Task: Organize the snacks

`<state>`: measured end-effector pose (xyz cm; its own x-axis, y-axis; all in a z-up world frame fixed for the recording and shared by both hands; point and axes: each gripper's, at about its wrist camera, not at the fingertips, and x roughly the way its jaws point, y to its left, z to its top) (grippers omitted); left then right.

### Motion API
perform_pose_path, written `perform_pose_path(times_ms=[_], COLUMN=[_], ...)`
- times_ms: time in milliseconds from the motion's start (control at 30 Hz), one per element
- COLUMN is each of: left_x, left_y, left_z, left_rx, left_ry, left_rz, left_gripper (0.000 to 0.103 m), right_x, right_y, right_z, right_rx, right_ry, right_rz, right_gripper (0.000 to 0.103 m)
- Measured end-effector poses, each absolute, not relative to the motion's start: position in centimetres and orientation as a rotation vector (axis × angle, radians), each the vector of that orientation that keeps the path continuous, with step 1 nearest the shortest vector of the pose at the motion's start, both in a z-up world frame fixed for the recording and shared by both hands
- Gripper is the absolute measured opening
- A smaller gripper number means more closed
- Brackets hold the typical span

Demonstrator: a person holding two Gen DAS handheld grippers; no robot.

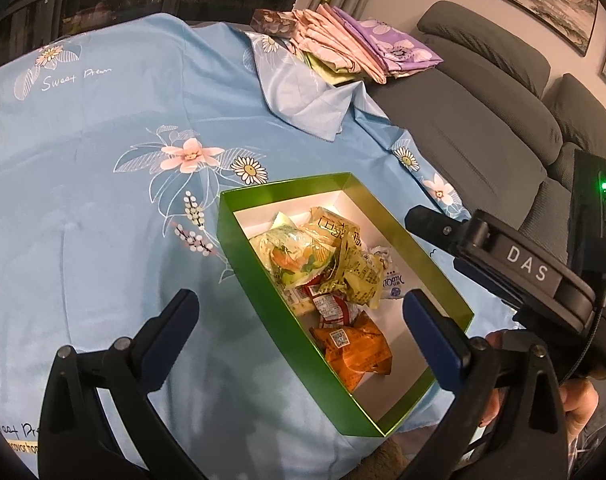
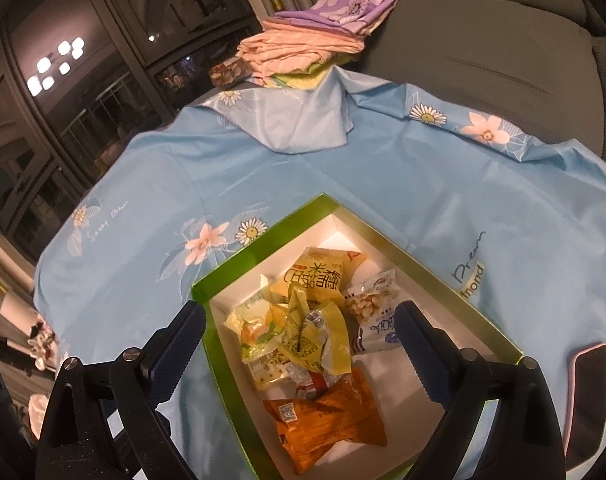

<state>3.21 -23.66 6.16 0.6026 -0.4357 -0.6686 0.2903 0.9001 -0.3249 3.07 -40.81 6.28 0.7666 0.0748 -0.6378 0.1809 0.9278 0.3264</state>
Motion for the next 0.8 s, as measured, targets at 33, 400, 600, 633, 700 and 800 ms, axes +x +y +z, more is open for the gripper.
perform_pose_path(times_ms=[33,400,600,633,700,800], left_x=[3.24,3.12,3.13,3.14,3.16,3.13], left_y=[-23.69,-23.80,-23.85,-23.87,-23.88,-23.94], left_z=[6.12,6.00,5.98,5.97,5.97,5.97], left_rx=[-0.190,-0.191,-0.191,-0.193,-0.192,-0.192], left_ry=[0.827,0.835,0.842,0.843,0.843,0.842], left_rz=[-0.418,-0.429,-0.432,-0.432,-0.433,-0.429], left_gripper=[0.102,0.102,0.102,0.102,0.102,0.102], right_x=[3.05,3.01,3.05,3.08,3.08,3.06], right_y=[-40.81,-40.99,-40.94,-40.89,-40.90,-40.79], right_z=[6.30,6.36,6.36,6.35,6.36,6.31], right_rx=[0.384,0.379,0.366,0.364,0.365,0.360], right_ry=[0.698,0.700,0.705,0.706,0.706,0.708], right_rz=[-0.065,-0.087,-0.089,-0.090,-0.091,-0.095], right_gripper=[0.095,0.095,0.095,0.095,0.095,0.095])
